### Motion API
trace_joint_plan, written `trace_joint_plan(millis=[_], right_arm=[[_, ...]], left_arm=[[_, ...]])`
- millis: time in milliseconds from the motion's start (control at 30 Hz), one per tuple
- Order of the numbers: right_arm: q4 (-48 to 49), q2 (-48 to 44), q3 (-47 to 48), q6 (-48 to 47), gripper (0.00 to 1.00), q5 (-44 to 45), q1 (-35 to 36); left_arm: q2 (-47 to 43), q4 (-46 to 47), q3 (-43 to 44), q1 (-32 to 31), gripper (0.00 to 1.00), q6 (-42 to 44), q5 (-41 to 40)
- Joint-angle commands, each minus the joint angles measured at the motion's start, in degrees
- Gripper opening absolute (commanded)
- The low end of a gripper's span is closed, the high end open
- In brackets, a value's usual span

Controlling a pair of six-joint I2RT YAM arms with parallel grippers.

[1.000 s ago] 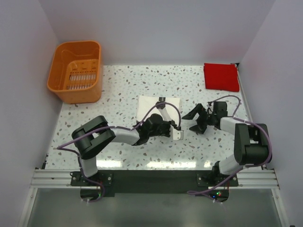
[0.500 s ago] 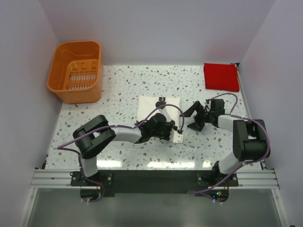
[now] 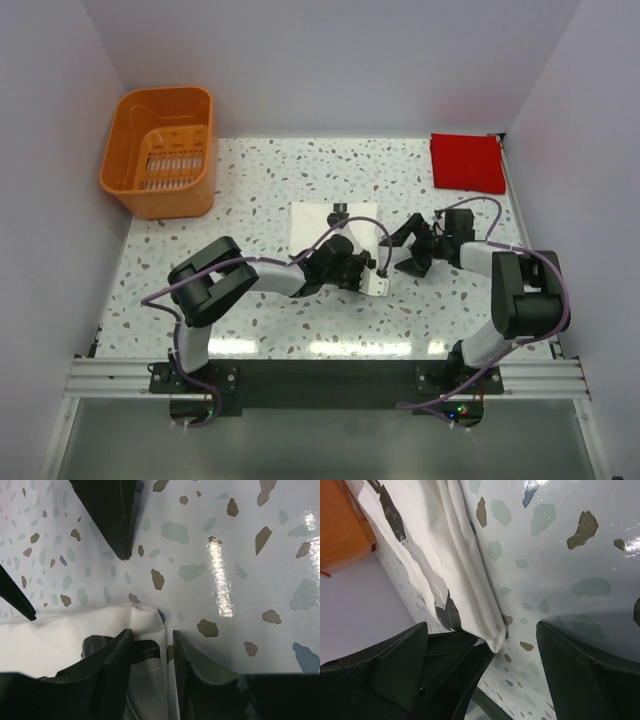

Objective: Fold and stack the t-shirts
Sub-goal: Neatly place the folded tshirt to the corner

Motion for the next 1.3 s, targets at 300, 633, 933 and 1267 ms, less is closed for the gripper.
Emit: trace_joint_plan(millis=[300, 633, 933, 1267], right_arm=[[1.62, 2.05, 0.65, 0.51, 0.93, 1.68, 0.1], [5.22, 5.74, 1.88, 3.93, 0.94, 1.51, 1.59], [15.85, 11.1, 3.55, 11.83, 0.94, 3.08, 6.69], [19.82, 19.37, 9.52, 16.51, 0.86, 10.11, 9.42]], left_arm=[[6.59, -9.87, 9.09, 1.41, 0.09, 0.84, -0.41], [-0.87, -7.06, 8.39, 2.65, 0.0, -4.43, 4.69], [-3.6, -7.15, 8.74, 2.65, 0.0, -5.4, 6.63], [-4.57, -6.97, 8.21, 3.35, 0.0, -5.66, 7.07]])
